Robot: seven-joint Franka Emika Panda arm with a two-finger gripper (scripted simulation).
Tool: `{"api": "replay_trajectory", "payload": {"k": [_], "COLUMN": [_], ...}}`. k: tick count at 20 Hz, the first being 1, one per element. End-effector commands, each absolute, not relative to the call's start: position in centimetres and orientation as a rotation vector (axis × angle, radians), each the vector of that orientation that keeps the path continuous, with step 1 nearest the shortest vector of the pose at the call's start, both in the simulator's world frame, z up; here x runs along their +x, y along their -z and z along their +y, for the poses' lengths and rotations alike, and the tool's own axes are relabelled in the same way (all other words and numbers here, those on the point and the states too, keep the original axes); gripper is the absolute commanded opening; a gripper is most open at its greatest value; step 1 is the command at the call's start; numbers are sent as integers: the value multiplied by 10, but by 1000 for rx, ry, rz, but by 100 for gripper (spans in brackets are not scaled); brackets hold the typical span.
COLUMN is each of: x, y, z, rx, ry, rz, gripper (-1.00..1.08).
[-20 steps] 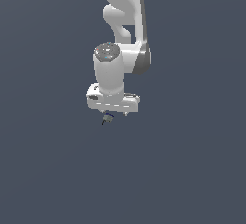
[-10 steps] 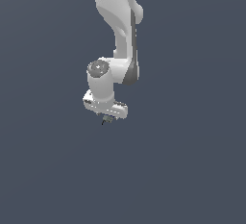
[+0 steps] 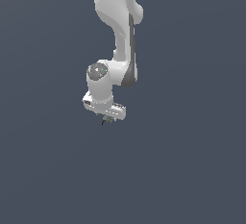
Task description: Pick up the object and move it to a goal position.
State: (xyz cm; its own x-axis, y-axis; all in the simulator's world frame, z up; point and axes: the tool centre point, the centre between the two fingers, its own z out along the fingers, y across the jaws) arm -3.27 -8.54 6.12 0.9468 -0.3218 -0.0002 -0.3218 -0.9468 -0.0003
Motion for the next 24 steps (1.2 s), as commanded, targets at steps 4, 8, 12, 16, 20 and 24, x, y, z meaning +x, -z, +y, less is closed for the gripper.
{"api": "replay_trajectory", "payload": {"k": [4,8,12,16,20,24], "x": [-34,-35,-34,-34,-34,-34], "y": [-42,-23,-13,-12,-12,-12], "z": [-86,-86,-86,-86,-86,-86], "rx": [-3099,-3099,-3099,-3099,-3099,-3099], "ry": [-1,0,0,0,0,0], "rz": [515,517,518,518,518,518], "gripper": [100,100,100,-100,-100,-100]}}
